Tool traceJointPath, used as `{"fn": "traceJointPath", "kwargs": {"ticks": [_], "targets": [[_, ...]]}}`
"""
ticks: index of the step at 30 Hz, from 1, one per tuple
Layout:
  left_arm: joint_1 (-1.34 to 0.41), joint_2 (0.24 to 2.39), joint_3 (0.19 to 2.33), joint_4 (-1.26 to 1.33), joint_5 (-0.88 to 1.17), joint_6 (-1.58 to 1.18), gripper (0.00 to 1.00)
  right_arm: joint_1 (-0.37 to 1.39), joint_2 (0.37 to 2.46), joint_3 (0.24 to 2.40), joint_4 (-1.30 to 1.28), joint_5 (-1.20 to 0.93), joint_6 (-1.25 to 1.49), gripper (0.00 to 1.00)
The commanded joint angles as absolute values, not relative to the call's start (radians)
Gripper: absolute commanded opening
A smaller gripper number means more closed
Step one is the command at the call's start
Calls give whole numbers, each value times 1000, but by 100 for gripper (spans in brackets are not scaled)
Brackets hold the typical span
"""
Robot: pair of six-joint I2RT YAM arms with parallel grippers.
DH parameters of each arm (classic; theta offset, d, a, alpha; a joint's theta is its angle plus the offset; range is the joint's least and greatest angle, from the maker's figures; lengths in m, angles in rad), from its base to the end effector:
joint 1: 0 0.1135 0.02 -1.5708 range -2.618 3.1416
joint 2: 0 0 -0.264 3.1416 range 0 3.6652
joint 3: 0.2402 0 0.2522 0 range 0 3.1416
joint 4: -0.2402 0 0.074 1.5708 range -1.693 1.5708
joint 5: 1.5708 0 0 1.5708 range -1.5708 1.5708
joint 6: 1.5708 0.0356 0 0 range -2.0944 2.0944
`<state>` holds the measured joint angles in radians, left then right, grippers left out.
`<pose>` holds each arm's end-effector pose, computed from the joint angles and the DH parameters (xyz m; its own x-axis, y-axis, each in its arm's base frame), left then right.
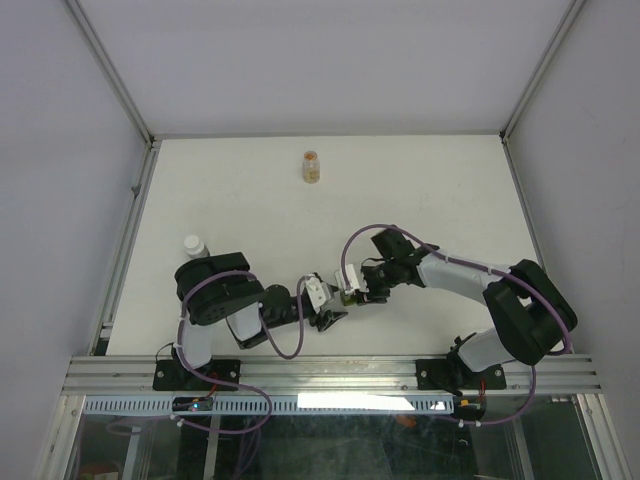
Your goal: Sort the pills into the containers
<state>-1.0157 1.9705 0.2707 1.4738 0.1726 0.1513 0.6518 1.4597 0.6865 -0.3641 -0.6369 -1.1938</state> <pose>0.1303 -0.2216 0.0816 0.0227 0.2451 -0.9692 0.9327 0.3439 0.1088 0.1867 0.1691 0.1546 0.3725 -0.6560 -0.6564 -0.9234 -0.3323 -0.1919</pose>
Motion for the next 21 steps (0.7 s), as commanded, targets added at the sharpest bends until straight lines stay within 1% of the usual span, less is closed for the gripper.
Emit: {"fn": "traceJointPath", "kwargs": {"ticks": [1,4,10,12,14,18,21], "targets": [[-1019,1924,227,1742,158,168,70,639,1442,721,-367,-666,-1187,8],[-1014,1888,200,1741,133,153,76,632,1440,724,-372,-654,-1167,12],[-1006,1801,149,1742,82,59,77,622,1442,736,-324,-541,-1032,20],[-1004,1777,134,1743,58,10,78,617,1444,741,-313,-507,-995,24],[-1000,1752,119,1742,59,-12,77,617,1447,740,-314,-491,-981,32],[-1000,1719,85,1742,93,11,76,617,1446,733,-330,-508,-994,54],[-1000,1699,63,1741,110,41,76,615,1436,735,-330,-531,-984,65]]}}
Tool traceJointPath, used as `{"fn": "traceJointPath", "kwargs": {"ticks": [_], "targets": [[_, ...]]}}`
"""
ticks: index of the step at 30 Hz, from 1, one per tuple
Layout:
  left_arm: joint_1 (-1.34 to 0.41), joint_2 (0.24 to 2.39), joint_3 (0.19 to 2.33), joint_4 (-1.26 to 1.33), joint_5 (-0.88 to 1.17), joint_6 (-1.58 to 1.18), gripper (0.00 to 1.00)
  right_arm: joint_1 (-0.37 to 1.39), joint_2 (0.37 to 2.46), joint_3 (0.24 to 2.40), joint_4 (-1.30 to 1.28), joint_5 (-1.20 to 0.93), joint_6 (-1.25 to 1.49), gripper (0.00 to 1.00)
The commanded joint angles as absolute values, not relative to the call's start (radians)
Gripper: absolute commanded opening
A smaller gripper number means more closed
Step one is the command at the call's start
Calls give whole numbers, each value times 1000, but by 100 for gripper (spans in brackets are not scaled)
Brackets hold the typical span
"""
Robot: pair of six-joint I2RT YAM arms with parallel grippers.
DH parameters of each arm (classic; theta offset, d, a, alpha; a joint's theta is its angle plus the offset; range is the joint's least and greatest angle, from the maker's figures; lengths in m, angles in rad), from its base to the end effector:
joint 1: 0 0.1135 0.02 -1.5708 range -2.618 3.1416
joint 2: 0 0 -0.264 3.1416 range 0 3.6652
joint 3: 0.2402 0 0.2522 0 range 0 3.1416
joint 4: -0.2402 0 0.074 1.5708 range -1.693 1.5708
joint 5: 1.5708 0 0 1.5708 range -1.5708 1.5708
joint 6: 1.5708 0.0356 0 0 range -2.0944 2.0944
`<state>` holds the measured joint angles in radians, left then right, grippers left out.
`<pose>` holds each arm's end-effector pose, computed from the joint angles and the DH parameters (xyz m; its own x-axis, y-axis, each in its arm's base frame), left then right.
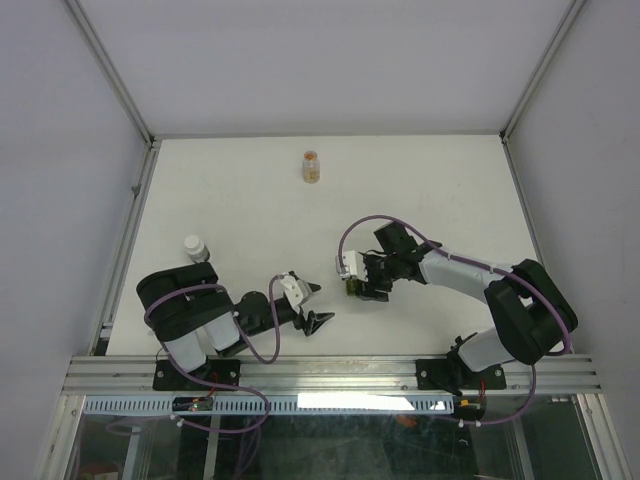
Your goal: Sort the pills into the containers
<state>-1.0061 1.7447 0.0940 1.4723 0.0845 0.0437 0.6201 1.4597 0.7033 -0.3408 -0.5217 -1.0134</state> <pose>0.1118 -0.1821 0.1051 -0.0562 0.1700 -0.9838 0.8895 0.4561 0.0280 0.1996 0.1643 0.1581 0.2014 -0.7602 -0.6176 -0.9790 -0.1355 -0.1525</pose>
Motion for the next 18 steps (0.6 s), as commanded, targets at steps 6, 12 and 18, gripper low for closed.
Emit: {"fn": "traceJointPath", "kwargs": {"ticks": [6,12,18], "targets": [[-1000,1671,48,1741,121,45,76,610,1443,761,-322,-602,-938,74],[-1000,1669,41,1741,125,23,76,664,1474,782,-297,-578,-900,73],[-1000,1650,25,1741,121,12,76,709,1527,823,-293,-482,-845,71]]}}
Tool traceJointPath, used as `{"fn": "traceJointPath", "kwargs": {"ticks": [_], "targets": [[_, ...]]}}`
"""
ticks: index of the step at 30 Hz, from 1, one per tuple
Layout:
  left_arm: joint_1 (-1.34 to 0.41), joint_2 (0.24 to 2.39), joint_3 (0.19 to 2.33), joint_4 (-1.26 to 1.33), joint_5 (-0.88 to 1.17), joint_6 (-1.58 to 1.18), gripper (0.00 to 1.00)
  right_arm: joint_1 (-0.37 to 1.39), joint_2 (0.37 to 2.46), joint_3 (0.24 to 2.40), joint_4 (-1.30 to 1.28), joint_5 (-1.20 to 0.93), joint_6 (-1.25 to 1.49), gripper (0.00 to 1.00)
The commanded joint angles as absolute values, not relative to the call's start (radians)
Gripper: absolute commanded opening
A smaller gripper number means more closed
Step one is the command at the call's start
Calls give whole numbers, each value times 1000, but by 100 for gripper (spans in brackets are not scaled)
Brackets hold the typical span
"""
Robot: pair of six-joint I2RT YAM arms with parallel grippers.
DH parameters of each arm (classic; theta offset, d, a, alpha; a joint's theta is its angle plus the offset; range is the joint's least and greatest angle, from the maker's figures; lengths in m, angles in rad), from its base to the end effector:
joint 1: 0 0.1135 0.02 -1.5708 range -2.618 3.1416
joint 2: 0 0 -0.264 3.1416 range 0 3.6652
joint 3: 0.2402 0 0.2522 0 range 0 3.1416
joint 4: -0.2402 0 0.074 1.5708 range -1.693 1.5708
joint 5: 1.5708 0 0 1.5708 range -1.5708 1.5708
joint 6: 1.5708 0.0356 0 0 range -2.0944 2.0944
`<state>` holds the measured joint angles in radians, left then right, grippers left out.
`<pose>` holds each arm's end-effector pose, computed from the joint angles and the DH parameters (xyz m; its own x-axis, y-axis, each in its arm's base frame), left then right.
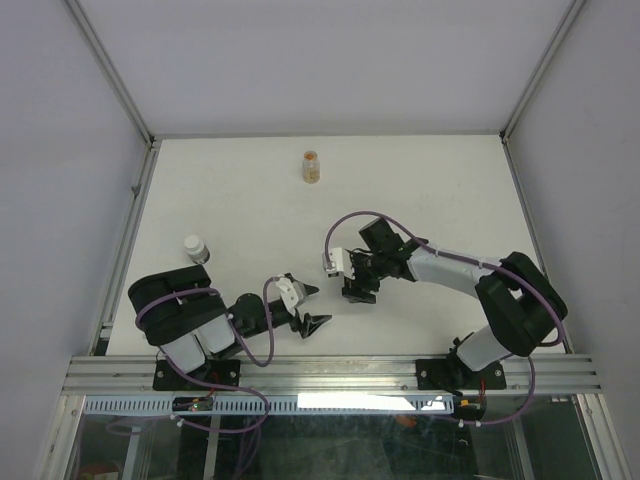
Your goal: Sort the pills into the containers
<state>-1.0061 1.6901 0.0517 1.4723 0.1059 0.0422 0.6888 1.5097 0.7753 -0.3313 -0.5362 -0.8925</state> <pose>0.1053 -0.1732 0.1091 -0.0506 0.1583 -0.9861 0.8987 0.4378 0.0241 0.2019 0.1898 0.1658 0.1501 -0.7434 -0.6517 -0.9887 -0.1153 -0.0963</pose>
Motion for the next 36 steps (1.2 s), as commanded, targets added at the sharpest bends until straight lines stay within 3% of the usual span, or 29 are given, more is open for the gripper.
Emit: {"fn": "traceJointPath", "kwargs": {"ticks": [1,10,16,19,28,36], "targets": [[-1000,1646,23,1741,119,11,76,713,1531,823,-293,-473,-844,70],[-1000,1631,13,1740,119,-2,76,731,1550,846,-313,-425,-826,54],[-1000,1608,14,1740,92,-85,76,724,1541,896,-326,-485,-702,37],[-1000,1595,25,1740,29,-205,80,691,1519,934,-295,-550,-547,22],[-1000,1641,115,1741,-149,-621,80,646,1429,862,45,-417,46,9],[-1006,1740,215,1738,-307,-818,80,625,1425,818,158,-364,312,4]]}}
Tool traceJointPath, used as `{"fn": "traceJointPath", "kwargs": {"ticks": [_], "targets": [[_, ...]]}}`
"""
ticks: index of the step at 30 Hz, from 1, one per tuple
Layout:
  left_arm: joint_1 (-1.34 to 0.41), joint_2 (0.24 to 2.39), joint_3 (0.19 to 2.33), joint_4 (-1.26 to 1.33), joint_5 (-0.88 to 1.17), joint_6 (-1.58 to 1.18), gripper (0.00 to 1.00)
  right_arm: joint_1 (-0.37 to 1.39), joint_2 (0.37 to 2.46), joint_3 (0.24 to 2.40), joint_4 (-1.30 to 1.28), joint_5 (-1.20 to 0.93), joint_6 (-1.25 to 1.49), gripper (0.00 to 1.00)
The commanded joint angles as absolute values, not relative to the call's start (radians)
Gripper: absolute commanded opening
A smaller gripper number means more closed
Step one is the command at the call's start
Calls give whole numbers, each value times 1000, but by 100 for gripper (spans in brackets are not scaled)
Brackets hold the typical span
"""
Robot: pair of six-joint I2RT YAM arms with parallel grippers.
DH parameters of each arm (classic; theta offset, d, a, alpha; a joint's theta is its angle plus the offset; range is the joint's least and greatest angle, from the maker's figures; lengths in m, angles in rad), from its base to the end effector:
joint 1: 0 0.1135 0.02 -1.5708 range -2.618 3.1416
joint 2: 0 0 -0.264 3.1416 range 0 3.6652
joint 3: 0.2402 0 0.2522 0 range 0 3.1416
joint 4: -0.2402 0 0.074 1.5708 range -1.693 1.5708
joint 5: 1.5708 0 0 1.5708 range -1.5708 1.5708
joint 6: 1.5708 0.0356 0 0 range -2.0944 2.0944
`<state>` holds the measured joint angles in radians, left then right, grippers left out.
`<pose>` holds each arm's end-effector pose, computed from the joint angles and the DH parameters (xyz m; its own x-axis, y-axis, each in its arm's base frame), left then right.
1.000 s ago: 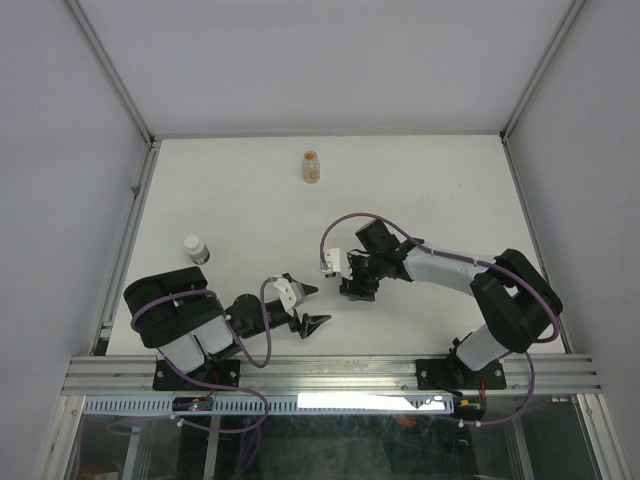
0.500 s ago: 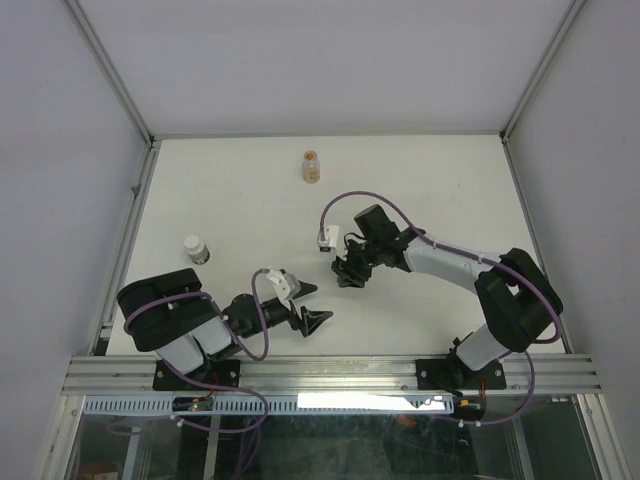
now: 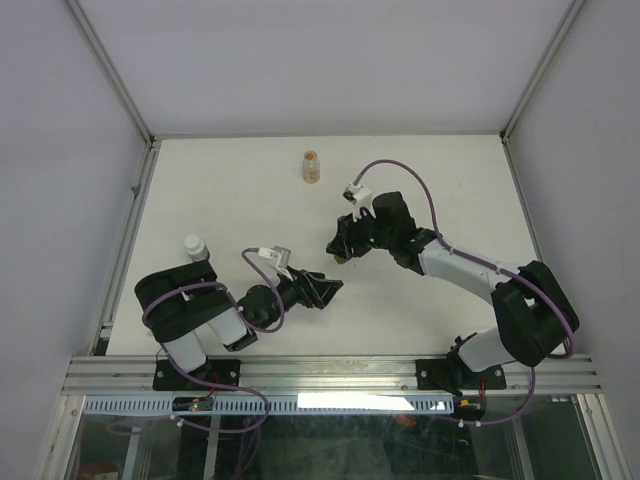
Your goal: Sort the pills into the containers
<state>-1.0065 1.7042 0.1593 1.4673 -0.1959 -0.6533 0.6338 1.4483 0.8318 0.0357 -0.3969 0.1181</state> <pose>0.1289 -0.1907 0.1234 -0.4736 -0.3665 -0.8009 0.5505 0.5866 -0.5940 0.2429 0.1956 0.2242 -0.5341 -0.2577 -0.8052 -0.7489 0.5862 0.3091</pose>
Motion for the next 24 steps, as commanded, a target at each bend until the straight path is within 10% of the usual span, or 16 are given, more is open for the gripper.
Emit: {"fn": "traceJointPath", "kwargs": {"ticks": [1,14,24], "targets": [[-1008,1749,234,1734,-321,-821,80,625,1430,815,165,-368,330,4],[-1025,1766,362,1513,-546,-851,74,625,1445,804,194,-377,362,4],[-1025,1755,423,1348,-588,-877,41,625,1446,807,183,-378,400,4]]}}
